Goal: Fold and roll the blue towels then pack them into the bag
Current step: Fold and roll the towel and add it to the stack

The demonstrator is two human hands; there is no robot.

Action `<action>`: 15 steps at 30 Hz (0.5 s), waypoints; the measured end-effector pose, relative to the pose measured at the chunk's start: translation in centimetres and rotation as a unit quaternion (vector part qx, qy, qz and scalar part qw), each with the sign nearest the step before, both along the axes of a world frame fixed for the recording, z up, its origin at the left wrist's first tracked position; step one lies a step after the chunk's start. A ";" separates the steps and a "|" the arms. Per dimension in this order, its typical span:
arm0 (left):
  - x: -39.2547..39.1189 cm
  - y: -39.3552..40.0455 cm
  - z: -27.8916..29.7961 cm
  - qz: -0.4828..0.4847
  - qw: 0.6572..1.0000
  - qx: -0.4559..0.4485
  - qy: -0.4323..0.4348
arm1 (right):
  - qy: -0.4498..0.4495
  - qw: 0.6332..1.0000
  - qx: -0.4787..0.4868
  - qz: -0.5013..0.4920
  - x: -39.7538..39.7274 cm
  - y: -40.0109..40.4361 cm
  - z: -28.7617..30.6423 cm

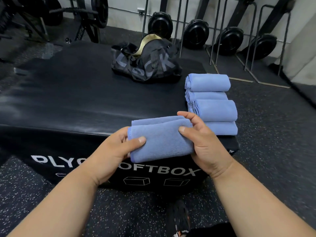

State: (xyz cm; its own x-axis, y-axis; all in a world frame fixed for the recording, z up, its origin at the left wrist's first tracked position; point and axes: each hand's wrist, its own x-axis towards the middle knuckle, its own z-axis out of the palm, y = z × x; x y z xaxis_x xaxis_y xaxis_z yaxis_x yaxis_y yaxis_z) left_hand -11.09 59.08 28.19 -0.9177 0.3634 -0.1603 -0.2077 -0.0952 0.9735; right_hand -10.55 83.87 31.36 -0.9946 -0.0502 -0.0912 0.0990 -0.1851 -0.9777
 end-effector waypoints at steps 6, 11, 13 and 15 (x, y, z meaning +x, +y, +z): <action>2.3 5.2 0.2 0.110 0.990 -0.087 0.017 | 0.044 0.990 0.068 -0.117 2.2 2.6 -0.8; 2.5 9.6 2.7 0.160 0.981 -0.089 0.062 | 0.050 0.984 0.006 -0.170 2.0 5.0 0.0; 1.6 11.1 4.0 0.166 0.980 -0.081 0.071 | 0.059 0.980 -0.017 -0.190 1.5 6.1 0.5; 0.3 12.6 5.2 0.169 0.978 -0.087 0.081 | 0.071 0.976 -0.032 -0.203 0.9 7.3 1.1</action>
